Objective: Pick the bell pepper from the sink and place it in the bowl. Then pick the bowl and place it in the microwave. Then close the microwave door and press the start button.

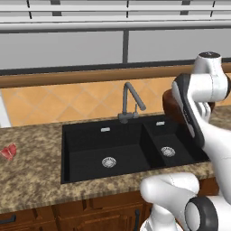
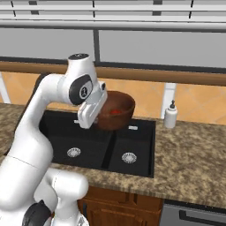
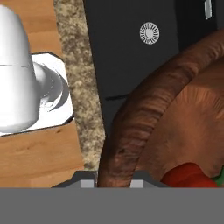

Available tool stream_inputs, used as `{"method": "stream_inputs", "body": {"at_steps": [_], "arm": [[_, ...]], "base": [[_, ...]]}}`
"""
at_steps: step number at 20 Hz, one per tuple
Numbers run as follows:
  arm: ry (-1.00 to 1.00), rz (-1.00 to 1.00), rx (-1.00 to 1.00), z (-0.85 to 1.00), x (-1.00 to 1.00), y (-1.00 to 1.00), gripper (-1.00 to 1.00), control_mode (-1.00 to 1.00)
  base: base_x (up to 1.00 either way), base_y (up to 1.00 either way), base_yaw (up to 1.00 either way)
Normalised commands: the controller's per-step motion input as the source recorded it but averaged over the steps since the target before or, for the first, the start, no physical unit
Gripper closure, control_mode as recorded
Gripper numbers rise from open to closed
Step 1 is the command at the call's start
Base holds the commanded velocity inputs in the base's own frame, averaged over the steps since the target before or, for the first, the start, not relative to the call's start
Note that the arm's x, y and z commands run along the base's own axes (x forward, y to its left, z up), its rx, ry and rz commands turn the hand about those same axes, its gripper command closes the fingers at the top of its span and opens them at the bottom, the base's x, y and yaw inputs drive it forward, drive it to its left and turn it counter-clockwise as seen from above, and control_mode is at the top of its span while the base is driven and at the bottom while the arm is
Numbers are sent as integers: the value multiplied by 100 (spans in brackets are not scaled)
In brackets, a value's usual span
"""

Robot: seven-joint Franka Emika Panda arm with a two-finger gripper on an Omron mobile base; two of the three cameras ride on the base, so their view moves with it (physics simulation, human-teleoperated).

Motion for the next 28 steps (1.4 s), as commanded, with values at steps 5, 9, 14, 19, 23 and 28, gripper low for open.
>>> {"method": "stream_inputs", "body": {"at_steps": [5,9,14,19,23,28], "arm": [[3,7,0,18,-55,75,100,-100],[0,8,4,3,-47,3,100,-100],[-3,5,0,10,-77,6,100,-100],[-17,1,-1,25,-44,16,100,100],[0,0,0,0,0,0,100,100],[0,0,0,0,0,0,100,100]], "base": [[0,0,0],[0,0,0],[0,0,0],[-29,13,0],[-52,11,0],[-91,-9,-8]]}}
